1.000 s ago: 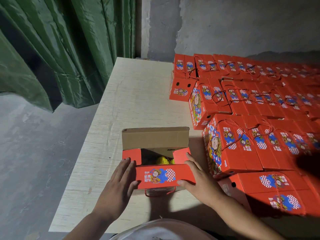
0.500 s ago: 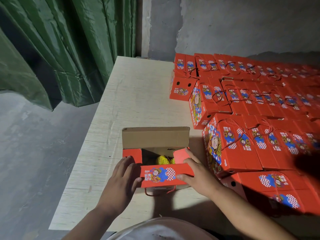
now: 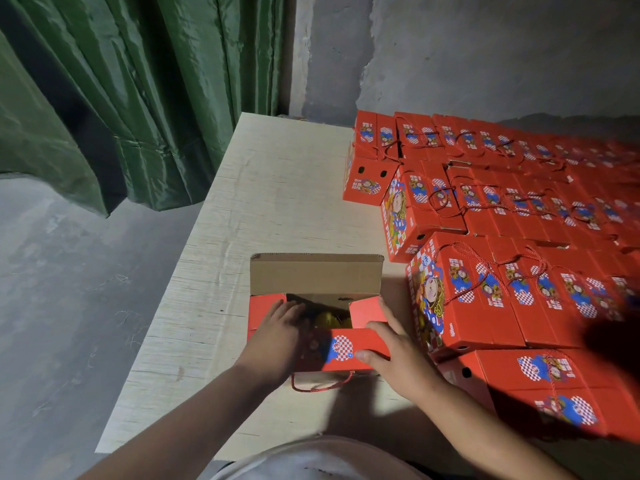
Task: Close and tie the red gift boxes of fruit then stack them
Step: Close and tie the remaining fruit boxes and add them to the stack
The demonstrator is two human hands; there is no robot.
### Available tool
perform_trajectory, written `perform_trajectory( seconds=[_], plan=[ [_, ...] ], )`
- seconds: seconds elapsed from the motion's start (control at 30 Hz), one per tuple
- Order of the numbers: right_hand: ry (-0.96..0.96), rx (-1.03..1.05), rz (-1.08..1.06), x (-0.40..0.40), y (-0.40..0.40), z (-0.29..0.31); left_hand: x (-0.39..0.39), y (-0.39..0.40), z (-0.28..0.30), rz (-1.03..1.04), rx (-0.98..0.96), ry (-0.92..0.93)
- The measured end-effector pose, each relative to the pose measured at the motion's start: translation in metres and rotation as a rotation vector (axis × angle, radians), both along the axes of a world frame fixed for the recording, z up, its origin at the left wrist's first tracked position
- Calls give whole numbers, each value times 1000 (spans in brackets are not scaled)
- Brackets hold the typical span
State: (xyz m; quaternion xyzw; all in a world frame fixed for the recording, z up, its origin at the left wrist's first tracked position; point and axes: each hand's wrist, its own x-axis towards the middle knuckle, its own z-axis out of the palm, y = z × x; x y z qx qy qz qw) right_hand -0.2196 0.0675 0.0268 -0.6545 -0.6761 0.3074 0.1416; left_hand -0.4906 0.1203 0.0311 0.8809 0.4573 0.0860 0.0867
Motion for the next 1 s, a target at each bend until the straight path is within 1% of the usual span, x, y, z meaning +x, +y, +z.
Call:
perform_trajectory(
  seconds=[0.07,0.1,0.17,0.23,0.3,0.37,0.47,0.53,0.67,0.8,1.0],
  plan=[
    [-12,10,4,-1,-1,1,18,13,7,-112,-126,-65],
    [-14,14,4,-2,-1,1,25,19,8,-133,-220,-78],
    [-17,5,-6,-3,-2,1,36,26,4,-86,-451,-120],
    [-13,-12,-19,-4,-3,0,45,33,1,-21,-581,-168],
    [-1,-5,-26,-5,-2,0,55,42,-1,-10,-727,-250],
    [-2,14,-31,-5,-2,-1,64,52,1,4,-861,-293],
    [-10,32,-29,-4,-2,-3,72,64,1,12,-1032,-350],
    [-11,35,-26,-4,-2,-4,74,69,1,57,-1132,-397],
    [-22,24,-26,-4,-1,-6,75,75,-5,71,-1185,-441],
    [12,2,-30,-4,-3,-8,74,76,-11,74,-1155,-439],
    [31,-10,-10,-5,-4,-5,74,78,-15,89,-1161,-457]
  ],
)
